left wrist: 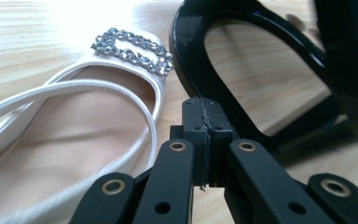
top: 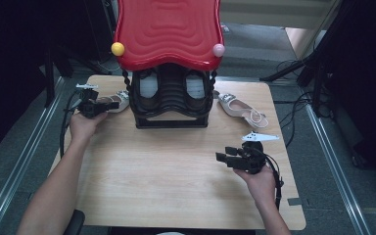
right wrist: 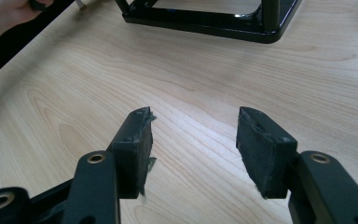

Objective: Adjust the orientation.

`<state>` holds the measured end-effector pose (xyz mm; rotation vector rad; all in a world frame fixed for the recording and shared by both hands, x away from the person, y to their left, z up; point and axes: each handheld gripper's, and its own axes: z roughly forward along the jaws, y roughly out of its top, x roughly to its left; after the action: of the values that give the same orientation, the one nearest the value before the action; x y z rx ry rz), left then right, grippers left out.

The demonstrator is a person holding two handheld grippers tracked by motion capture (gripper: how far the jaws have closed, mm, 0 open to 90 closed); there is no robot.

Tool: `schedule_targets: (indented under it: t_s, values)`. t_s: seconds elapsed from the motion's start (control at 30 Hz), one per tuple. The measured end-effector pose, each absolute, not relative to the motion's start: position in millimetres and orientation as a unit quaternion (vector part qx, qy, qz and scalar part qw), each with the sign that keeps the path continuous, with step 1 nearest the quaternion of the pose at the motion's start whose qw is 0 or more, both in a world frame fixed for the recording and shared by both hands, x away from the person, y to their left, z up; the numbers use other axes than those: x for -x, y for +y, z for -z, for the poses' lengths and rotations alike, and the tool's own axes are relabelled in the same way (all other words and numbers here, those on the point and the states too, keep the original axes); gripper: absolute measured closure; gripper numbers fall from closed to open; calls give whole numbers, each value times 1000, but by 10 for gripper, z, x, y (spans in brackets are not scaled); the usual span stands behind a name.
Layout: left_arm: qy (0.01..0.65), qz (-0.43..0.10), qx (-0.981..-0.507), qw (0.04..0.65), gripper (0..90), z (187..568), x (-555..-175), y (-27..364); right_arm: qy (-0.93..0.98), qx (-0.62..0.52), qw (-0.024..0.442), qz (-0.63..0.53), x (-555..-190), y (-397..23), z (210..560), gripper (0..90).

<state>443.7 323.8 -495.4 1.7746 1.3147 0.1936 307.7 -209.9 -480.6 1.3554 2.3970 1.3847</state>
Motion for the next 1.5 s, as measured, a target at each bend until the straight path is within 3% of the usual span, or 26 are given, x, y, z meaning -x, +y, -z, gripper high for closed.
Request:
schedule_targets:
  t_s: [0.33, 0.73, 1.07, 1.5]
  values:
    - [518, -71, -728, 444, 900, 4799, -4019, 3452, 783, -427, 26, -452, -3201, -2015, 4795, 458]
    - [539, -78, -708, 449, 900, 4778, -3700, 3809, 785, -421, 21, -454, -3320, -1937, 4780, 459]
    - [573, -81, -680, 451, 900, 4885, -3608, 4163, 788, -420, 23, -450, -3356, -1918, 4787, 461]
    - [609, -112, -663, 420, 900, 5051, -3763, 4400, 789, -426, 30, -442, -3304, -1960, 4809, 463]
